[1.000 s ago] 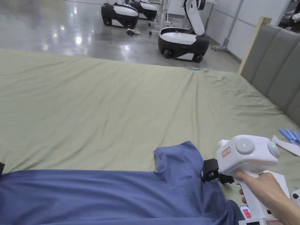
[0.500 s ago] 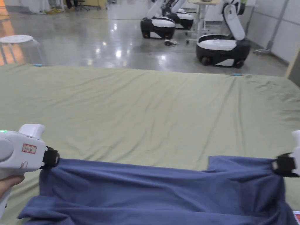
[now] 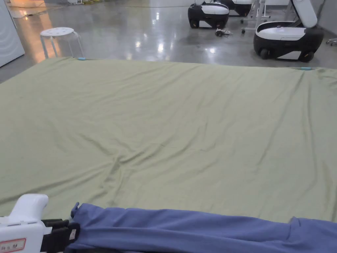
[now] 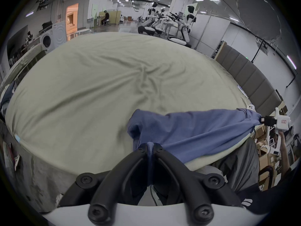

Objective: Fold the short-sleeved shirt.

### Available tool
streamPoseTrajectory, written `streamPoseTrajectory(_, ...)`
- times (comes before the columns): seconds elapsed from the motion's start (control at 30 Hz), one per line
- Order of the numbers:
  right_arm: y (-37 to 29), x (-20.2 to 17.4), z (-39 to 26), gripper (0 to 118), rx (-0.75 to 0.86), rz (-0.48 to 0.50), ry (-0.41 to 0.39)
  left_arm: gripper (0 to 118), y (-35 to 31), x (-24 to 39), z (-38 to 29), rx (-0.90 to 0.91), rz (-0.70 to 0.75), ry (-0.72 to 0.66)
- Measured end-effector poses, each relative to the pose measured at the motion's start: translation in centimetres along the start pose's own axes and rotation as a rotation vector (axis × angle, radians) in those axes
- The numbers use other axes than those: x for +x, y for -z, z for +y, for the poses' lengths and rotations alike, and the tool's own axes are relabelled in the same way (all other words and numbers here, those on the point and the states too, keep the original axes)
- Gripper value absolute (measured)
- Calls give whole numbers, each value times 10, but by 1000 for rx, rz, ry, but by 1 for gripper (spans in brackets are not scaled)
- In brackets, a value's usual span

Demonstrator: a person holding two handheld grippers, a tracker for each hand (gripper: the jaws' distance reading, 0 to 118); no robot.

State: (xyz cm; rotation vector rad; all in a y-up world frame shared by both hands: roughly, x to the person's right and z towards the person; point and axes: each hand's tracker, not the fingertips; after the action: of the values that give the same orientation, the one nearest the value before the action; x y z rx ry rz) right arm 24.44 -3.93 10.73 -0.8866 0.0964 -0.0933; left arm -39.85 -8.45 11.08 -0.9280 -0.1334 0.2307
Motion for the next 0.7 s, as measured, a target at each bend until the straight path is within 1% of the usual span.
streamPoseTrajectory(0.07,8,-5,-7,0,-5,-5,-7,4,4,1,-6,28,15,2)
streamPoseTrajectory(0.1,11,-7,-11,0,-2,-7,-10,8,5,1,-8,35,14,0)
streamPoseTrajectory(0.13,13,-9,-15,8,0,-6,-14,26,5,1,-10,35,15,-3)
streamPoseTrajectory(0.17,15,-7,-16,29,1,-4,-13,48,3,1,-13,47,17,-7)
streamPoseTrajectory(0.2,17,-9,-19,60,-3,-3,-10,70,1,1,-12,61,17,-12)
streamPoseTrajectory(0.23,17,-10,-23,94,6,-3,-6,81,-1,1,-14,74,23,-15)
streamPoseTrajectory(0.27,17,-11,-24,98,9,-6,-6,81,-7,0,-15,118,31,-21)
streamPoseTrajectory(0.33,4,-10,-21,97,41,-24,21,81,-26,1,-11,182,1,-51)
streamPoseTrajectory(0.4,-19,-14,-15,96,138,-3,48,81,-53,6,-11,300,-25,-46)
streamPoseTrajectory(0.5,-55,-29,-3,96,310,20,68,81,-92,29,-6,454,26,-7)
streamPoseTrajectory(0.6,-78,-42,5,96,458,73,46,81,-116,53,-5,547,78,43)
streamPoseTrajectory(0.67,-83,-58,10,96,501,124,22,79,-125,69,-7,593,70,79)
streamPoseTrajectory(0.7,-79,-50,7,96,518,141,17,78,-127,78,-10,610,55,83)
